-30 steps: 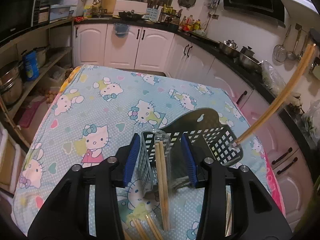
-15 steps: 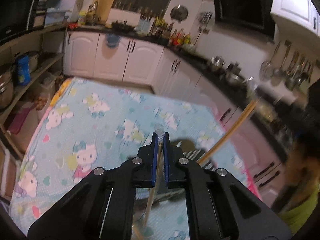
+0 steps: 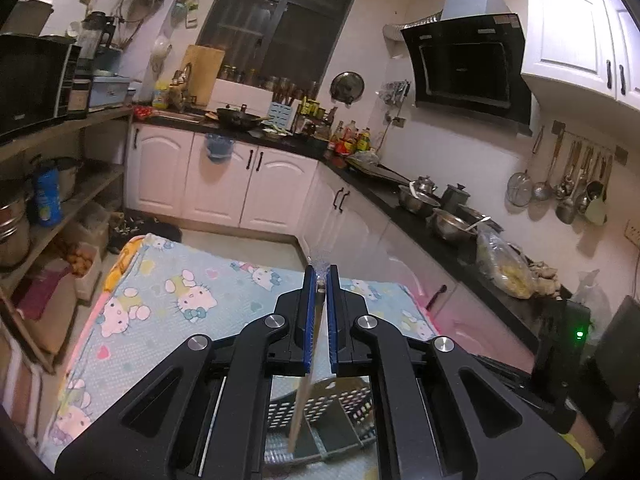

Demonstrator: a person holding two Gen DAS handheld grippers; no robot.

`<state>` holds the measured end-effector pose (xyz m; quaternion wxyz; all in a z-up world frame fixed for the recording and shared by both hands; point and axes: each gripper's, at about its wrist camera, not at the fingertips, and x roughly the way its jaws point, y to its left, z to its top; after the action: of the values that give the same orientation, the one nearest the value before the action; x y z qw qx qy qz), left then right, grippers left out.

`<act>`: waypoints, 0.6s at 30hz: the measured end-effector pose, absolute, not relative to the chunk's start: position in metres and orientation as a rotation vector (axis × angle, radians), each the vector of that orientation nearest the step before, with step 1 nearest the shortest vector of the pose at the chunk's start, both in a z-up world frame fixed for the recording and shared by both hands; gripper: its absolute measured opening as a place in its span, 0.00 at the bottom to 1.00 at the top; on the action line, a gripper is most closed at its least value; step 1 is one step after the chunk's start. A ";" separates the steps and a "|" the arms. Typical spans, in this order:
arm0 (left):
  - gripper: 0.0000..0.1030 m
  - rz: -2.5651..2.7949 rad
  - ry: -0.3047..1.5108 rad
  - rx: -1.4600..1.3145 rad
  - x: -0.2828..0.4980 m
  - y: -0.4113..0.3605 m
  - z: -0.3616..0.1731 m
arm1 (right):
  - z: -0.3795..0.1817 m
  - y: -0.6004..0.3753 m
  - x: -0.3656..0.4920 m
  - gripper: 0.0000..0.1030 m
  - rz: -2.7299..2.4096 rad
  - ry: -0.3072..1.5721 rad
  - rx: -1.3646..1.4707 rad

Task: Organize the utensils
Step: 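Lower the chopstick into the caddy and open the left gripper while the right gripper releases its chopstick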

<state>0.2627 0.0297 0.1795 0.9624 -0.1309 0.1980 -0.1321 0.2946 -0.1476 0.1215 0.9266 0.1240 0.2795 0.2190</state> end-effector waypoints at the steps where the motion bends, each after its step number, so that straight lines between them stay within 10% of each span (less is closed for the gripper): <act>1: 0.01 -0.255 0.395 -0.258 0.263 0.031 0.175 | 0.120 -0.148 0.295 0.01 0.448 0.577 0.258; 11: 0.01 -0.220 0.454 -0.296 0.270 0.042 0.136 | 0.111 -0.154 0.285 0.03 0.415 0.582 0.248; 18: 0.01 -0.210 0.491 -0.292 0.269 0.041 0.118 | 0.106 -0.165 0.278 0.22 0.381 0.595 0.270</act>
<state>0.2687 0.0415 0.1181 0.9541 -0.1436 0.2416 -0.1035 0.2782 -0.1653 0.1058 0.9294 0.1318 0.2904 0.1860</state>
